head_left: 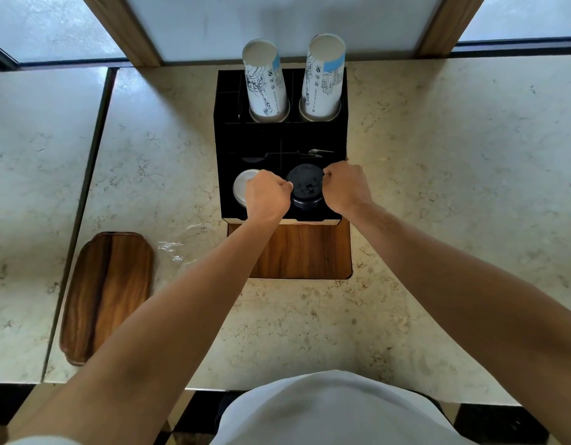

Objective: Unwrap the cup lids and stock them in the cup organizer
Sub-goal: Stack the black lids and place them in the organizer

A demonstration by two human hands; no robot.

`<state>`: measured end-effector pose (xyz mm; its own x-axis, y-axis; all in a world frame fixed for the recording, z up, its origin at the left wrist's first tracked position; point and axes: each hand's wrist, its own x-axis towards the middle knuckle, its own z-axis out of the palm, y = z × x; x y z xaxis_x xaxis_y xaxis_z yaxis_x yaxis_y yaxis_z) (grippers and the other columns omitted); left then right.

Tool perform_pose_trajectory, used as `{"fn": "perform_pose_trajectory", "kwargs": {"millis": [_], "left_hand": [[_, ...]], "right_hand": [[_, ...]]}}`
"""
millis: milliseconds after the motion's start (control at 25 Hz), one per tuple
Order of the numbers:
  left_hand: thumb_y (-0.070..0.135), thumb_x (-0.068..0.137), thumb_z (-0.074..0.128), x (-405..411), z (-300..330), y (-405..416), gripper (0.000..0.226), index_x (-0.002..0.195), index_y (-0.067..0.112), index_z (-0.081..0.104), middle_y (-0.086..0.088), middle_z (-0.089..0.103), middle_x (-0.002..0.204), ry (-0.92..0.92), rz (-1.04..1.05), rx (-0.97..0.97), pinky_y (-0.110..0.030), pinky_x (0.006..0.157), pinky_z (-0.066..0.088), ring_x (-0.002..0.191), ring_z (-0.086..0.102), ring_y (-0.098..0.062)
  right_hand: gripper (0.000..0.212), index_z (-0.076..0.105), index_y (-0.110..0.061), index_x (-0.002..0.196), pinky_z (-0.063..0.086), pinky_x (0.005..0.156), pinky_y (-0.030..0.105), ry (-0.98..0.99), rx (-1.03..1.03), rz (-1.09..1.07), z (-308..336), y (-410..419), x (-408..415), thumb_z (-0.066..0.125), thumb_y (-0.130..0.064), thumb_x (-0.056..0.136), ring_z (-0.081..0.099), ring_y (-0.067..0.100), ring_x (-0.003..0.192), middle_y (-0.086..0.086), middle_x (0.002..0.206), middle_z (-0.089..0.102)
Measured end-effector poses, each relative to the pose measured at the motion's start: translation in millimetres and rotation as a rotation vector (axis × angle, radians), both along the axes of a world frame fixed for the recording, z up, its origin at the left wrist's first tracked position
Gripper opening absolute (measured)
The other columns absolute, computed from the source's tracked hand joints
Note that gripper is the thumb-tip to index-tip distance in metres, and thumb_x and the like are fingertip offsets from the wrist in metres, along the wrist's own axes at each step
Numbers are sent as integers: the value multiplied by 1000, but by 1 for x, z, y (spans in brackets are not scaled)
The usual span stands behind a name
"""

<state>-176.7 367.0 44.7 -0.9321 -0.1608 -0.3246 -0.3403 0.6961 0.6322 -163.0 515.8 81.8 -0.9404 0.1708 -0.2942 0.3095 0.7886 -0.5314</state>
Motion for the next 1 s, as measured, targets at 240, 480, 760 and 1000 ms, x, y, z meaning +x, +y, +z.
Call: {"fn": "perform_pose_trajectory", "kwargs": {"millis": [240,480,760,1000], "left_hand": [[30,97,67,2,2,0,35,63,31,59,-2,71,70,-21,40,85,-38,76,63,69,73,-17],[28,98,67,8,3,-4,35,65,34,57,-2,71,70,29,37,114,-44,74,64,67,73,-20],[37,98,65,17,18,-6,26,85,16,75,1,72,72,156,1,30,-36,67,62,64,71,-15],[35,100,59,44,31,-23,35,126,13,69,-5,73,119,206,-59,-1,-35,97,54,108,67,-20]], "right_hand": [[38,46,-19,66,32,53,21,-29,5,14,0,-1,-1,51,-12,104,51,21,75,8,84,55],[38,46,-14,68,27,48,17,-37,-3,-29,-3,1,1,48,-18,106,48,12,60,1,74,51],[37,50,-14,71,39,61,29,1,70,50,11,5,11,41,-17,107,52,23,74,9,82,55],[28,68,-10,119,50,83,27,176,-79,-16,19,-2,40,49,-25,105,67,19,99,3,109,72]]}}
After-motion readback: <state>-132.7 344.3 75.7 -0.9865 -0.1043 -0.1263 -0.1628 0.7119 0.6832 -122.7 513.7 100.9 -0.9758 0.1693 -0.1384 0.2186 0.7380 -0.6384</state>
